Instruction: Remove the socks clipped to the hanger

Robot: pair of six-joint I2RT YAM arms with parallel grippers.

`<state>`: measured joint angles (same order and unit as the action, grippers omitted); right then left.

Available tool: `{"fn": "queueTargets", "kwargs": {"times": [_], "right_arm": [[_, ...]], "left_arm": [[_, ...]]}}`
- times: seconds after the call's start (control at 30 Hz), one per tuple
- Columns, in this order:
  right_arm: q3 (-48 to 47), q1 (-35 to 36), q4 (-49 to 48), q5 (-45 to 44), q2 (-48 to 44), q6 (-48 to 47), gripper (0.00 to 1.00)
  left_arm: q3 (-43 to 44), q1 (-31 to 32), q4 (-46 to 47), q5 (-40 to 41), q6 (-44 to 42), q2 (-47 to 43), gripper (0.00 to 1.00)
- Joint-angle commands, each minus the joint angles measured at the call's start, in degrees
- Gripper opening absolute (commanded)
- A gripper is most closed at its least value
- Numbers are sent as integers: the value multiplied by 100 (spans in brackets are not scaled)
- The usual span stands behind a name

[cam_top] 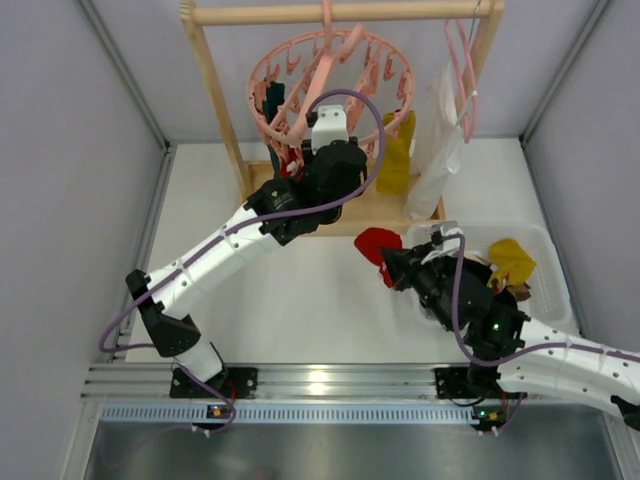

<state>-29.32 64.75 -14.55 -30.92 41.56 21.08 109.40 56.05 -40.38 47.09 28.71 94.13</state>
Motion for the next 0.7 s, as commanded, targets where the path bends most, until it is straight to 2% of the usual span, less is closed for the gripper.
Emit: {"fn": "queueTargets", "kwargs": {"times": [0.0,0.07,0.1,0.17,0.2,0.27,0.33,0.4,0.43,0.5,0.53,0.57,0.63,0.67], "right_arm": [[-609,108,2259,-1265,-481,335,0],[-1038,56,3024,-1697,-570,493,0],[-1206,12,3706,-1794,-544,554,0],[-1531,-313,4291,-2014,-474,660,0],[-1794,-488,4746,-2015,-404,660,0],[-1936,-1199,4961,-1761,-377,573,0],[-1928,-2075,5040,-1559,-421,529,0],[-1727,-2614,4936,-1340,-447,555,0],[-1622,-3156,4639,-868,-447,520,0],[-1314,-3695,4383,-330,-264,458,0],[-1235,-4194,4286,151,-149,432,0],[-1130,-4408,4128,347,-26,388,2],[-1093,-4847,4022,673,290,362,17],[-1085,-4893,3960,709,335,344,41]], "left_arm": [[-156,11,101,-401,143,-474,55],[-358,11,109,-516,179,-666,64],[-428,20,101,-551,222,-737,69],[-761,11,109,-701,293,-1026,84],[-893,20,109,-753,337,-1124,89],[-1287,20,118,-929,372,-1448,98],[-1561,28,109,-991,451,-1695,98],[-1999,37,109,-1026,460,-2099,98],[-2167,37,101,-1035,451,-2239,98],[-2527,29,83,-1018,355,-2626,98],[-2642,37,74,-1000,337,-2749,98],[-2748,37,66,-965,285,-3012,98],[-3090,29,57,-869,232,-3259,98],[-3196,37,48,-860,197,-3469,98]]}}
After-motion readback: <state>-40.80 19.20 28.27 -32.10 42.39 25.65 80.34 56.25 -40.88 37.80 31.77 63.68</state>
